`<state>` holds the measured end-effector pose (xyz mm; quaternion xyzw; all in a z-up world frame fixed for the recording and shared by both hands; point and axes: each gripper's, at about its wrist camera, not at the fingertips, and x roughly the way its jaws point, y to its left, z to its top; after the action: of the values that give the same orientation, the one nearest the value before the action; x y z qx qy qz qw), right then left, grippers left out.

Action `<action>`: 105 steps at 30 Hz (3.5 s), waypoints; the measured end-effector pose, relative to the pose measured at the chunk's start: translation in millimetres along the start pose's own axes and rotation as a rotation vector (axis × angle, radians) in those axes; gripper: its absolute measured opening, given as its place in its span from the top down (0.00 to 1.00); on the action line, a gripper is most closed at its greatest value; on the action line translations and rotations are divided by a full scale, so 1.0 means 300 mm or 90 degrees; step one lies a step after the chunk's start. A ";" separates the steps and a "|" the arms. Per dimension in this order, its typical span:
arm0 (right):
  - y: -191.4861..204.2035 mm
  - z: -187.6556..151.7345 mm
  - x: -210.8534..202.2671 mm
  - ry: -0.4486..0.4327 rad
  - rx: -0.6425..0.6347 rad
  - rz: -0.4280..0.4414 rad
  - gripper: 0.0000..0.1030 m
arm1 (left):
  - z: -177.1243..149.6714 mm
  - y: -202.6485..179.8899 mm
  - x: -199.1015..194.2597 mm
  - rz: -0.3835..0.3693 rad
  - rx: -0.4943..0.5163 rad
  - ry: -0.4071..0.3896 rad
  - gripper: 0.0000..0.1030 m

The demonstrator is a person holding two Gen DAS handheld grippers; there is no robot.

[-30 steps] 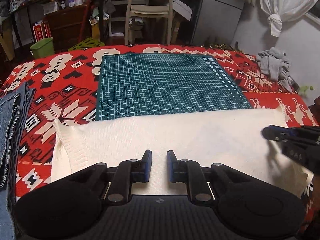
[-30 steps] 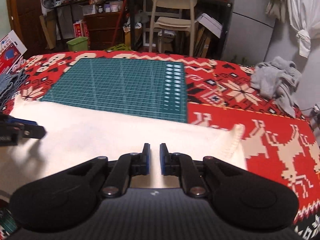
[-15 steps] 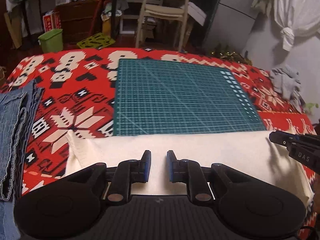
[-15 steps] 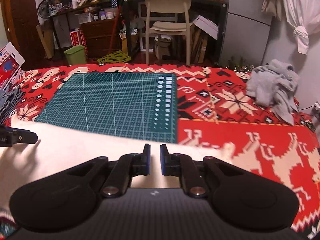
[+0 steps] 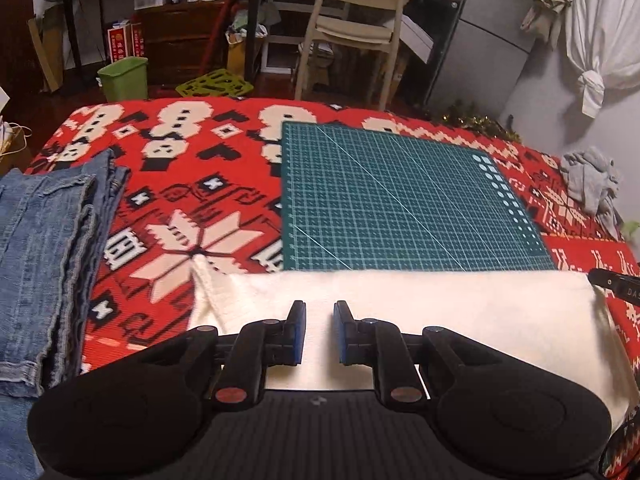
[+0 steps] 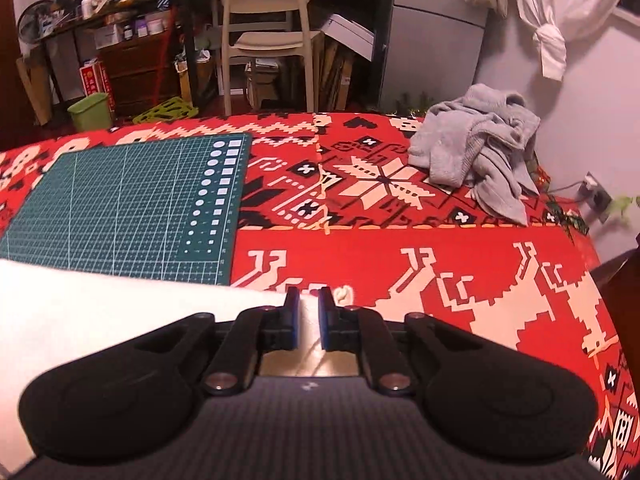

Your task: Fold clothes

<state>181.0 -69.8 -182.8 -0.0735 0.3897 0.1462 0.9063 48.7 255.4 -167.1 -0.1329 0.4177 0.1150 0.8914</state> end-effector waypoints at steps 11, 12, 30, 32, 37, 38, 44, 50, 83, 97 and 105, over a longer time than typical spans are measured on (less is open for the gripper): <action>-0.004 -0.003 0.007 0.002 0.008 -0.002 0.92 | 0.024 0.048 0.050 0.040 0.060 -0.032 0.73; -0.005 -0.004 0.009 0.002 0.008 -0.003 0.92 | 0.020 0.044 0.050 0.047 0.076 -0.039 0.73; -0.048 -0.014 -0.055 -0.011 0.027 -0.007 0.90 | 0.041 0.102 -0.027 0.057 0.012 -0.056 0.92; -0.049 -0.013 -0.080 -0.017 0.026 -0.003 0.88 | 0.053 0.075 -0.038 0.029 0.017 -0.062 0.92; -0.013 0.001 -0.084 -0.028 0.001 0.004 0.88 | 0.073 0.008 0.014 0.030 0.063 -0.058 0.92; -0.004 0.006 -0.072 -0.027 -0.004 0.004 0.88 | 0.073 0.020 0.036 0.035 0.054 -0.045 0.92; -0.021 0.006 0.010 -0.008 -0.010 -0.008 0.90 | 0.053 0.113 0.071 0.072 0.017 -0.019 0.92; -0.034 -0.004 0.011 -0.016 -0.025 -0.030 0.90 | 0.053 0.199 0.063 0.128 0.009 -0.023 0.89; 0.405 -0.307 -0.299 -0.004 -0.122 0.154 0.88 | -0.275 -0.193 -0.121 -0.165 0.029 0.055 0.96; 0.544 -0.206 -0.245 -0.019 -0.125 0.176 0.90 | -0.253 -0.079 -0.168 -0.145 -0.031 0.043 0.96; 0.527 -0.345 -0.340 -0.006 -0.163 0.162 0.90 | -0.296 -0.053 -0.190 -0.149 -0.023 0.054 0.96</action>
<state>-7.4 33.2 -182.5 -0.1377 0.3695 0.3082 0.8658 -45.3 205.6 -175.5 -0.2013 0.4343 0.0123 0.8779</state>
